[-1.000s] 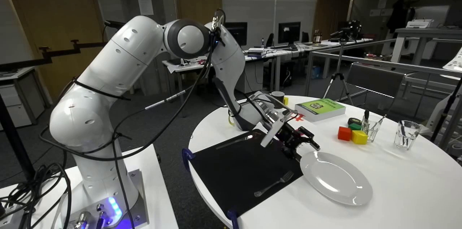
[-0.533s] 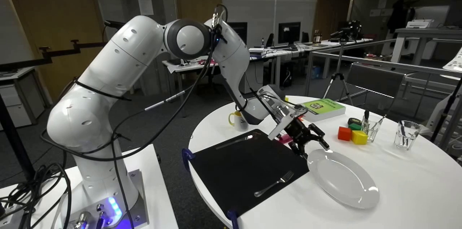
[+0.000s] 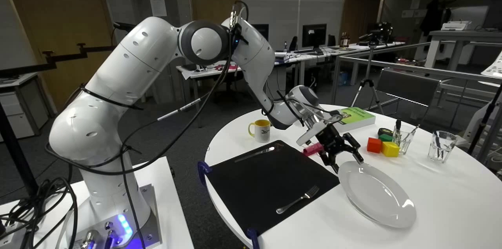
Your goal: Move the plate on the black placemat onto the plate on the right side of the table
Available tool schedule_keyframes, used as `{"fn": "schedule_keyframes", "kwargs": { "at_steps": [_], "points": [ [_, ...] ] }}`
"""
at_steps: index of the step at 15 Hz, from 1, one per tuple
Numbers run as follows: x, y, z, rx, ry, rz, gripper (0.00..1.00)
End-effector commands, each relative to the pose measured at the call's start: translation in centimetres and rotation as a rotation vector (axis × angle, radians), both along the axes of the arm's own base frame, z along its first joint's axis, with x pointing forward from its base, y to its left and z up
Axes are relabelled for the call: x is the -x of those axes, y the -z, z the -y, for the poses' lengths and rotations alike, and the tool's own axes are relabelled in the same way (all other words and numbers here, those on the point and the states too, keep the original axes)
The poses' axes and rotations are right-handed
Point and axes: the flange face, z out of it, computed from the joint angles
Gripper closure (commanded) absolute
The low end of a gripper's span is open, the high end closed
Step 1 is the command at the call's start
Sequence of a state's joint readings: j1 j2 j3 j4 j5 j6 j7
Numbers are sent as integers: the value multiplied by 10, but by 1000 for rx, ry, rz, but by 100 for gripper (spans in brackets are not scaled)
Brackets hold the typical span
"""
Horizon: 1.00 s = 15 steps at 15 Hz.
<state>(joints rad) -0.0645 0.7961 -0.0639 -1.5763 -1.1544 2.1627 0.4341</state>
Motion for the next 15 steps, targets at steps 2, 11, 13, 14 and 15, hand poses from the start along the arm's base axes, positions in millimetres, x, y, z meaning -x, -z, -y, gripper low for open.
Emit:
{"fn": "schedule_keyframes", "kwargs": {
  "at_steps": [2,11,13,14,15],
  "points": [
    [-6,-19,1,-54,19,-27,0],
    [-11,-29,11,-175,76,-82,0],
    [-13,-34,13,-202,88,-82,0],
    [-14,-38,13,-219,94,-80,0],
    [-15,-42,13,-244,100,-76,0]
  ]
}}
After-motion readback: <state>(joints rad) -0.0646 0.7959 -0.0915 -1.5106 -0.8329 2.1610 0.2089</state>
